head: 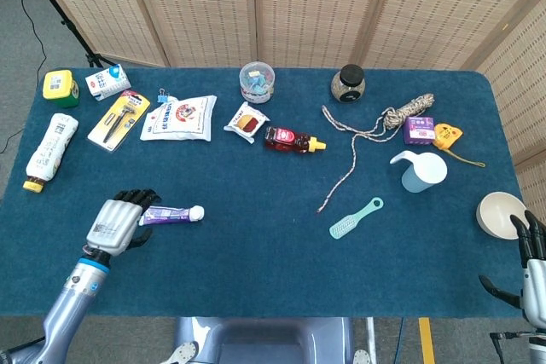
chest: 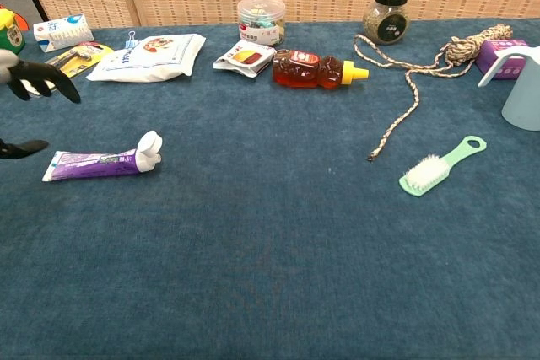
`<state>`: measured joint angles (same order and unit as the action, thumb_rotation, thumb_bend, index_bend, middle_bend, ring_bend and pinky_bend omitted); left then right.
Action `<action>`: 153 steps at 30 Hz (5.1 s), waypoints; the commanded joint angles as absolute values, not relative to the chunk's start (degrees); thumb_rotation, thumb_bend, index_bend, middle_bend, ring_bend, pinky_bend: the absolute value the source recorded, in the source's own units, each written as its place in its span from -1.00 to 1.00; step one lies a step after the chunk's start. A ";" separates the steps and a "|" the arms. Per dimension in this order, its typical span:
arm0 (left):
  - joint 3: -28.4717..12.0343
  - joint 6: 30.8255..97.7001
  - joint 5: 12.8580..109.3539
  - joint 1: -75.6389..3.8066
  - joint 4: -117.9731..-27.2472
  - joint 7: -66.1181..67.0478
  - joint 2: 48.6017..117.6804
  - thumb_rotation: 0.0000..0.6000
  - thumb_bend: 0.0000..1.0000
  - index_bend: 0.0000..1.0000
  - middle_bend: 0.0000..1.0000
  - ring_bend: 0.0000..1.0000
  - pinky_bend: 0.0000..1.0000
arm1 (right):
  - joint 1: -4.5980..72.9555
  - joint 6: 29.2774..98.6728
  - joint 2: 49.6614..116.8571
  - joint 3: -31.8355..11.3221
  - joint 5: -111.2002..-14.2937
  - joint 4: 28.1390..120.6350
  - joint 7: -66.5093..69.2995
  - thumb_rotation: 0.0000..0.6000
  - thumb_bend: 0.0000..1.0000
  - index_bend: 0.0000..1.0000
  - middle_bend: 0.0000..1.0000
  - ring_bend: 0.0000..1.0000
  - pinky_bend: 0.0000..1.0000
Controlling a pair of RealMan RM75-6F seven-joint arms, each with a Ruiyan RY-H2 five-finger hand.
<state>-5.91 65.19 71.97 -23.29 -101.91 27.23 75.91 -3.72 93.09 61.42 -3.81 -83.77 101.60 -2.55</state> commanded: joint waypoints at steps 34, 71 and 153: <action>-7.72 58.15 58.54 -32.17 -88.35 29.93 89.66 1.00 -0.35 -0.39 -0.50 -0.51 -0.49 | -8.53 97.75 60.01 -3.59 -83.09 101.96 -0.22 1.00 -1.00 -1.00 -1.00 -1.00 -1.00; -5.69 57.46 59.89 -33.27 -85.76 24.47 91.86 1.00 0.05 -0.11 -0.26 -0.31 -0.13 | -9.17 96.52 58.89 -4.72 -81.36 104.12 0.86 1.00 -1.00 -1.00 -1.00 -1.00 -1.00; -10.42 37.48 72.11 -53.93 -110.24 11.47 61.18 1.00 1.00 0.25 0.05 -0.03 0.10 | 13.04 76.92 63.28 -4.03 -98.54 105.17 13.75 1.00 -1.00 -0.69 -1.00 -1.00 -1.00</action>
<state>-10.16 38.13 72.87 -53.30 -110.13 11.50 61.36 12.91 77.03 63.16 -4.06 -98.45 105.21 13.69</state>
